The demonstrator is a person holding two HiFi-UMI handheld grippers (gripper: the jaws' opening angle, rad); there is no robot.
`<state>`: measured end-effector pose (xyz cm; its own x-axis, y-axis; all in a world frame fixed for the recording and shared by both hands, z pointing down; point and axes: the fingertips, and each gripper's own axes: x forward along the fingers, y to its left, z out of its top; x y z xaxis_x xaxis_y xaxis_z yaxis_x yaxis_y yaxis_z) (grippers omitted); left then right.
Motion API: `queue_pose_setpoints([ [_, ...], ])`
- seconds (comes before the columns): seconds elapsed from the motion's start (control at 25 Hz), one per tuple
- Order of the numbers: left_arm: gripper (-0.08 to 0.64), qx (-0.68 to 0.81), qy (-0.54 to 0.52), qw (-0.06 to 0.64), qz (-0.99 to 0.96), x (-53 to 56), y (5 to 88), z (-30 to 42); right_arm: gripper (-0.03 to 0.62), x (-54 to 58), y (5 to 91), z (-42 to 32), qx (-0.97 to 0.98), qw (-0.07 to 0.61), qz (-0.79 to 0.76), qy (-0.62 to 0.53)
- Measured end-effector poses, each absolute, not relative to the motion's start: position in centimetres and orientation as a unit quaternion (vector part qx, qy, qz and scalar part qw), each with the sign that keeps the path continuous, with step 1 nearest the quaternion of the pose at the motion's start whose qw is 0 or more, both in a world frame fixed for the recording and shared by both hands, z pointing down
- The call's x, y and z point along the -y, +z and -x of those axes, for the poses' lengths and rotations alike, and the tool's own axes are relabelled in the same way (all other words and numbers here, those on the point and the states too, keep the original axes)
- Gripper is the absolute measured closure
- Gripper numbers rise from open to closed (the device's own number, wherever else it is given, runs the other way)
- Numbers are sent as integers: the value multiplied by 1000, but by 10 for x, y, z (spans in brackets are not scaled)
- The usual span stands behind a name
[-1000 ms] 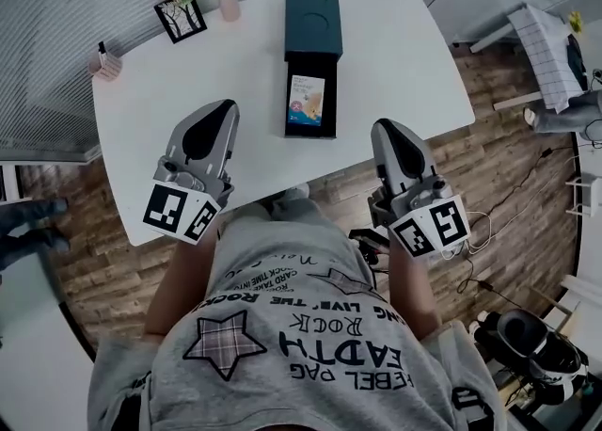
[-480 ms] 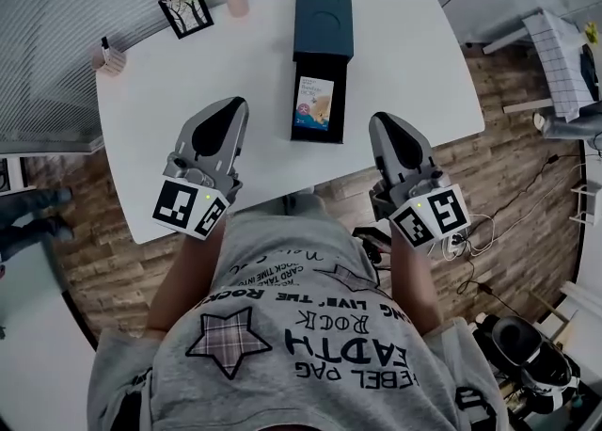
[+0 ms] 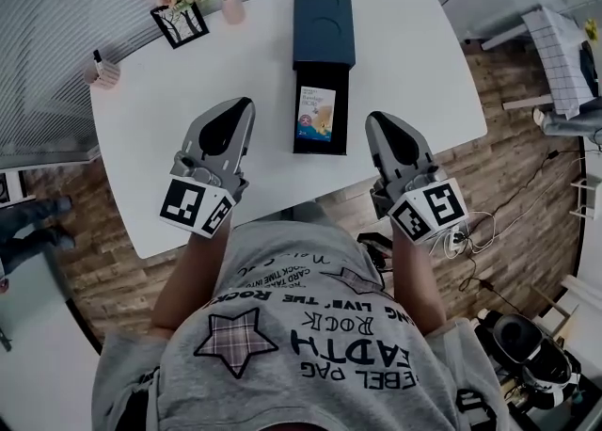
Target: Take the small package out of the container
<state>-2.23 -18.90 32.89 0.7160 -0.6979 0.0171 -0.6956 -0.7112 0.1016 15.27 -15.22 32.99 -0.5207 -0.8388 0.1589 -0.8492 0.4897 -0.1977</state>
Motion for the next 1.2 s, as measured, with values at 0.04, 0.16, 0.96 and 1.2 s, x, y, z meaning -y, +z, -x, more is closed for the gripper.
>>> queue_pose_setpoints([
  [0.04, 549, 376, -10, 53, -925, 191, 333, 21, 575, 155, 335, -152, 864, 28, -487, 127],
  [0.16, 549, 376, -3, 62, -925, 195, 344, 18, 575, 164, 354, -149, 866, 50, -480, 132],
  [0.96, 549, 386, 25, 85, -918, 212, 385, 6, 536, 229, 503, -126, 862, 238, -415, 166],
  [1.2, 549, 389, 28, 91, -916, 216, 390, 7, 476, 241, 536, -120, 856, 292, -392, 170],
])
